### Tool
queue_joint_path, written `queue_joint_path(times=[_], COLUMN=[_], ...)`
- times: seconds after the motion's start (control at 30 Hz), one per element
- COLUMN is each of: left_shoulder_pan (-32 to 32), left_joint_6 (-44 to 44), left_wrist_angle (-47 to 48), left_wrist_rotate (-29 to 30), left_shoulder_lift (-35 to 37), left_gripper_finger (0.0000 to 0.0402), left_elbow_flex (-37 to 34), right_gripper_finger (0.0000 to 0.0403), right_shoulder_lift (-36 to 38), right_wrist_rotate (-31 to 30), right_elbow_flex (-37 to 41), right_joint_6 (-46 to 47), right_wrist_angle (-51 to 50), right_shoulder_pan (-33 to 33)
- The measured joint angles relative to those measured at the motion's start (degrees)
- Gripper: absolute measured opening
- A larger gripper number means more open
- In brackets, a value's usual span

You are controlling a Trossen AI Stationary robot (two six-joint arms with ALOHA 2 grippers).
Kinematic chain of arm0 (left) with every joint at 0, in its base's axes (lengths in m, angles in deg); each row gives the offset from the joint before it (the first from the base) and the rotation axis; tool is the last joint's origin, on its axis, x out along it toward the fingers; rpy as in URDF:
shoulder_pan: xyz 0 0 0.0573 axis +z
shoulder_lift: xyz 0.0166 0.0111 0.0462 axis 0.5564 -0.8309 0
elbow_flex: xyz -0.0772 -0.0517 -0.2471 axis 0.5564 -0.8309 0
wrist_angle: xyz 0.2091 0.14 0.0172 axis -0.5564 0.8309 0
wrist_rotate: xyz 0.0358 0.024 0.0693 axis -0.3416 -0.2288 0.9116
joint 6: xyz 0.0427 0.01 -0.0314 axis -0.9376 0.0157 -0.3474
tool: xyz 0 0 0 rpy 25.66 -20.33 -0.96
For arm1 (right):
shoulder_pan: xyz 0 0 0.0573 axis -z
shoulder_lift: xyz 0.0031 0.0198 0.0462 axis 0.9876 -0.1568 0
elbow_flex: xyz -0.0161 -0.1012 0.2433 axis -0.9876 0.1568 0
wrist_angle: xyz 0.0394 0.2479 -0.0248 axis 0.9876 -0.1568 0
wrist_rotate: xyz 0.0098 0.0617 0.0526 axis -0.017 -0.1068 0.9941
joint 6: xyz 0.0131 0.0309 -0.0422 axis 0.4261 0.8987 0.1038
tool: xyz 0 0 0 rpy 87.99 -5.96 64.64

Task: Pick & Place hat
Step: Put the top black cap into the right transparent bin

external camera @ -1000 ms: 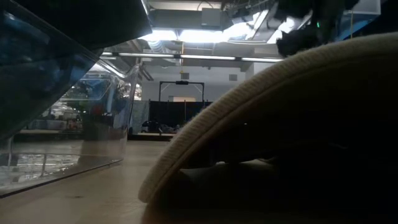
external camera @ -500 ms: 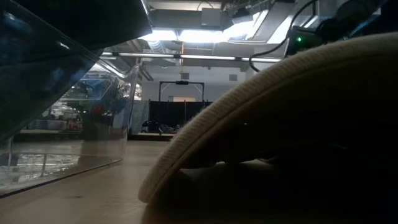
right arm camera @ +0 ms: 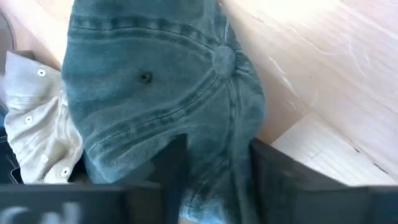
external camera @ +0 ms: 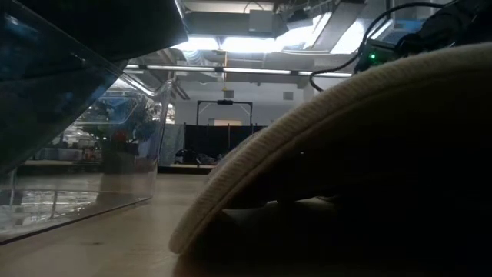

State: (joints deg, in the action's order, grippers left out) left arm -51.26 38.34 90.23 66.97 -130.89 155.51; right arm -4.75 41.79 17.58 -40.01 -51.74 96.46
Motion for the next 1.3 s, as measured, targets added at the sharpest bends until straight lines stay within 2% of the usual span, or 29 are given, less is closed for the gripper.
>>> queue_joint_path(times=[0.13, 0.17, 0.33, 0.4, 0.53, 0.63, 0.8, 0.93, 1.07, 1.3], left_shoulder_pan=[0.0, 0.0, 0.0, 0.0, 0.0, 0.3, 3.2, 5.3, 6.6, 10.0], left_joint_6=[-2.4, -3.5, -5.8, -5.9, -6.3, -7.5, -10.3, -11.2, -14.7, -10.7], left_wrist_angle=[-2.2, -2.6, -2.6, -2.5, -2.6, -4.2, -11.9, -17.8, -19.6, -21.6], left_wrist_rotate=[1.9, 1.8, 0.5, -1.3, -0.5, -0.7, -5.2, -2.9, -2.1, -4.2], left_shoulder_lift=[-0.2, -0.3, -0.6, -0.8, -1.4, -2.0, -3.3, -4.2, -4.2, -4.2], left_gripper_finger=[0.0128, 0.0128, 0.0128, 0.0128, 0.0136, 0.0157, 0.0216, 0.0253, 0.0266, 0.0267], left_elbow_flex=[0.0, 0.0, 0.0, 0.0, 0.0, 0.0, 0.0, 0.0, 0.0, 0.0], right_gripper_finger=[0.003, 0.0017, 0.0014, 0.0008, 0.0008, 0.0008, 0.0008, 0.0008, 0.0007, 0.0006], right_shoulder_lift=[0.0, 0.0, 0.0, 0.1, 0.1, 0.1, 0.1, 0.0, -0.9, -8.3], right_wrist_rotate=[0.0, 0.0, -0.4, -1.4, -4.1, -6.9, -12.5, -16.3, -18.2, -19.0], right_elbow_flex=[0.0, 0.0, -2.9, -5.8, -14.0, -21.4, -33.7, -41.3, -47.0, -56.0], right_joint_6=[-0.4, -1.3, -2.9, -5.0, -9.9, -13.8, -18.9, -21.8, -24.2, -28.2], right_wrist_angle=[0.7, 1.2, 1.4, 1.0, -2.7, -7.3, -14.4, -16.1, -16.2, -16.7], right_shoulder_pan=[0.0, 0.0, 0.0, 0.0, 0.0, -0.3, -0.8, -1.4, -3.1, -6.5])
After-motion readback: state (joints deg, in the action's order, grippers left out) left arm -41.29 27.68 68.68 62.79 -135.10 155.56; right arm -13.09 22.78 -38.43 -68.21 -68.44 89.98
